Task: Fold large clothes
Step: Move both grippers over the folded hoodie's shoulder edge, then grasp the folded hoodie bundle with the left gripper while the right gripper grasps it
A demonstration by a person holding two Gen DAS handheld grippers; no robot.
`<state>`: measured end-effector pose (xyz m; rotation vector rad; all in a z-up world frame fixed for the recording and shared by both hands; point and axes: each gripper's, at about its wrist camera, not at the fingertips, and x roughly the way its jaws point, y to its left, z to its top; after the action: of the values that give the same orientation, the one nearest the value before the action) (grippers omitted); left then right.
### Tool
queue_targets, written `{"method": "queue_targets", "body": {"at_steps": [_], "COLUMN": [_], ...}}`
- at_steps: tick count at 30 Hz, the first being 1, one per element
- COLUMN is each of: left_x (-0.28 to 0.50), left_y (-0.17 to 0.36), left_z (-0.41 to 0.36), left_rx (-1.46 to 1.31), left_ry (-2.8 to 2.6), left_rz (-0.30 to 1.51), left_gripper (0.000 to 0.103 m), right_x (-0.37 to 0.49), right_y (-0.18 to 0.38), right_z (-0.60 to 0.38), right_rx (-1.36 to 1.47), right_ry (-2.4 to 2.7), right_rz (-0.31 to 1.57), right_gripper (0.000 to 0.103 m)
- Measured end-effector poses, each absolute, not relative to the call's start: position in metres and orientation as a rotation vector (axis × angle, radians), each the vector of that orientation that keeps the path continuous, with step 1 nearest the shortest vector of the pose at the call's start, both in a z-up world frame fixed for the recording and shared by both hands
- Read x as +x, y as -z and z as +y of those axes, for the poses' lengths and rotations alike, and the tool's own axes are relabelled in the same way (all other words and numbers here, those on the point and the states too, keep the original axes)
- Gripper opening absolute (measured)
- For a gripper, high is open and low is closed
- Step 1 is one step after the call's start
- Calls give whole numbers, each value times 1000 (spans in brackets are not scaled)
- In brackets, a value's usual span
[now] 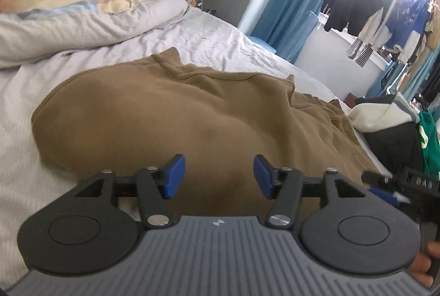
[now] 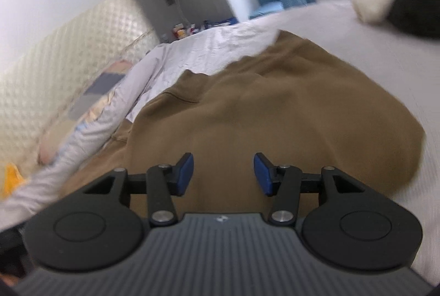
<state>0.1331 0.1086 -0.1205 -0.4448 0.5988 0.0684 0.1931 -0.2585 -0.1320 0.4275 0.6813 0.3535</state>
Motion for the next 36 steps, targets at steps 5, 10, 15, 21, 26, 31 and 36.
{"method": "queue_targets", "body": {"at_steps": [5,10,15,21,26,31,36], "left_x": [117,121,125,127,125,130,128], "left_y": [130,148,179,200,203,184,178], "left_z": [115,147,188,209,208,201,202], "left_rx": [-555,-769,-1087,-1296,-1308,-1163,-1165], "left_ry": [-128,-193,-200,-191,-221,-227,-192], "left_rz": [626,647,616,554,552,533,507], "left_gripper": [73,74,74,73,54,41,40], "right_x": [181,191,194,196,198,206,220], "right_y": [155,179,187,190,199,219,240], "right_z": [-288,-309,-312,-311,-318,-322,-325], "right_rx": [593,776,848,890,974,1124,1250], "right_ry": [-268,-192,-197,-223,-210,-187,-143], "right_rz": [790,880,884,868,872,892,880], "right_gripper": [53,53,58,58,80,88,97]}}
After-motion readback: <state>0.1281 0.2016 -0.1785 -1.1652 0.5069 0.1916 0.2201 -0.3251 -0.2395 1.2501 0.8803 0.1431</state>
